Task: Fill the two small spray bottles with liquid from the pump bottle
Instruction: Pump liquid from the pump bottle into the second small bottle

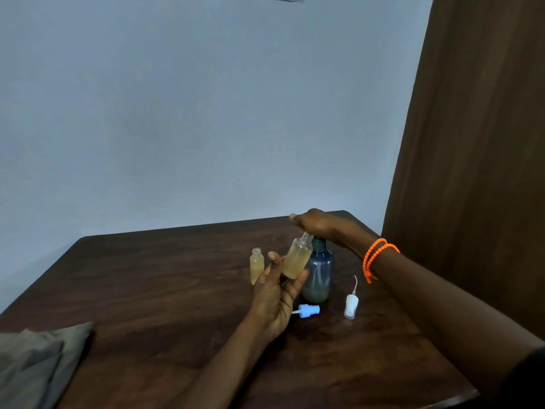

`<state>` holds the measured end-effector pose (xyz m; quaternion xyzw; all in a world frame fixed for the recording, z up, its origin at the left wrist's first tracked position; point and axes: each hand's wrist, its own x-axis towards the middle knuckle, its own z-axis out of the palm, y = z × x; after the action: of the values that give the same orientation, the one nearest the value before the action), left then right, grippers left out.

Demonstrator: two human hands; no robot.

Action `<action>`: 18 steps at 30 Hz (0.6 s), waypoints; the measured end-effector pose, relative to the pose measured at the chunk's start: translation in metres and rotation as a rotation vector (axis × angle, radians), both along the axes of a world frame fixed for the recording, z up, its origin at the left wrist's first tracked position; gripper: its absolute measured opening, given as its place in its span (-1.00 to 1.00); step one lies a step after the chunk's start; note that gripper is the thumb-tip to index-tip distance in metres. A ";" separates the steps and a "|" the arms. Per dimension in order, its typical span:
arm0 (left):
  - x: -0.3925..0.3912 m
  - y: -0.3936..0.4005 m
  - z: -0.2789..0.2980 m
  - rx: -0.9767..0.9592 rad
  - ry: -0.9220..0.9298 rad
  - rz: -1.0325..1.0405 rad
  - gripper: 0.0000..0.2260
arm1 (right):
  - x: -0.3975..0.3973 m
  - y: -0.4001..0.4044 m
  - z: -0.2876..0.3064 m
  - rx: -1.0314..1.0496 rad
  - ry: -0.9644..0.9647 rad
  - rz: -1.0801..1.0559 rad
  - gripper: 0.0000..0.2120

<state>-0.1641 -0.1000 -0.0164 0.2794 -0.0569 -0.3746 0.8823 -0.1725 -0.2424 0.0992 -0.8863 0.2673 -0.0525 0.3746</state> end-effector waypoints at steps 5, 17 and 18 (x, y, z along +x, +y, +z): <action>-0.001 0.000 0.000 0.012 0.007 0.013 -0.75 | -0.006 0.007 0.003 -0.050 0.046 0.014 -0.56; -0.002 0.001 0.002 0.005 0.031 0.014 -0.78 | -0.004 0.005 0.006 -0.017 0.073 0.027 -0.55; -0.003 0.001 0.002 0.002 0.037 0.015 -0.78 | -0.004 0.006 0.008 -0.025 0.080 0.029 -0.51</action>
<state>-0.1666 -0.0989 -0.0147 0.2738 -0.0382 -0.3731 0.8856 -0.1763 -0.2369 0.1072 -0.8962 0.2685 -0.0147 0.3530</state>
